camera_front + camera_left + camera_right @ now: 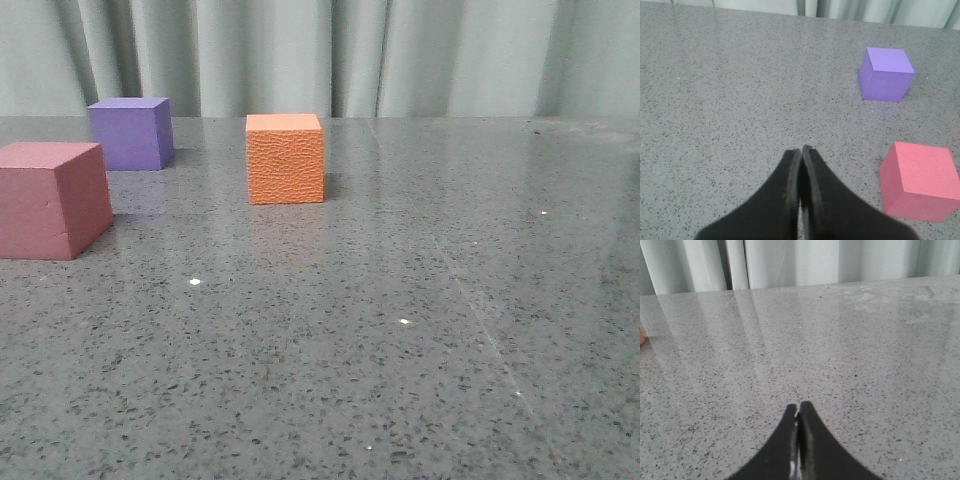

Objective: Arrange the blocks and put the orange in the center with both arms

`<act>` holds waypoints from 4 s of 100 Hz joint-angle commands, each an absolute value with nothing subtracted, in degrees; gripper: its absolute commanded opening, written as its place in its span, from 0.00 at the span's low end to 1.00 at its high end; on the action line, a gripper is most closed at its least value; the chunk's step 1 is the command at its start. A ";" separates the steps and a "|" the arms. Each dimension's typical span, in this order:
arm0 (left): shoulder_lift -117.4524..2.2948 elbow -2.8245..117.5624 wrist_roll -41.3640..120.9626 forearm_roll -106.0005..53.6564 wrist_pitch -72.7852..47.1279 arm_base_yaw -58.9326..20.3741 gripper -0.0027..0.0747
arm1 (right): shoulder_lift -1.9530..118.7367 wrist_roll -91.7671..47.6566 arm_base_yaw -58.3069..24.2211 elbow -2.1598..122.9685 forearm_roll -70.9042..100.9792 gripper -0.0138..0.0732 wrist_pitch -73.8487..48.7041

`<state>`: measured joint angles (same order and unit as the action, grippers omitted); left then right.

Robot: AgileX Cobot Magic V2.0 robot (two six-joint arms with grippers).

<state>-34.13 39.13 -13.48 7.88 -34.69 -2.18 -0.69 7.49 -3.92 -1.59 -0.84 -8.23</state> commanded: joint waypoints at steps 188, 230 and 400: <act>-97.11 93.92 -42.13 24.23 -34.12 -38.52 0.86 | -1.90 7.01 -3.57 -0.81 -0.56 0.08 -3.54; -98.25 93.85 -42.13 26.42 -32.32 -39.38 0.86 | -1.90 7.01 -3.57 -0.81 -0.56 0.08 -3.54; -106.54 93.75 -49.50 28.21 -44.25 -42.50 0.27 | -1.90 7.01 -3.57 -0.81 -0.56 0.08 -3.54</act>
<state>-110.53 91.75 -49.53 25.90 -45.54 -41.58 -0.69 7.49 -3.92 -1.59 -0.84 -8.11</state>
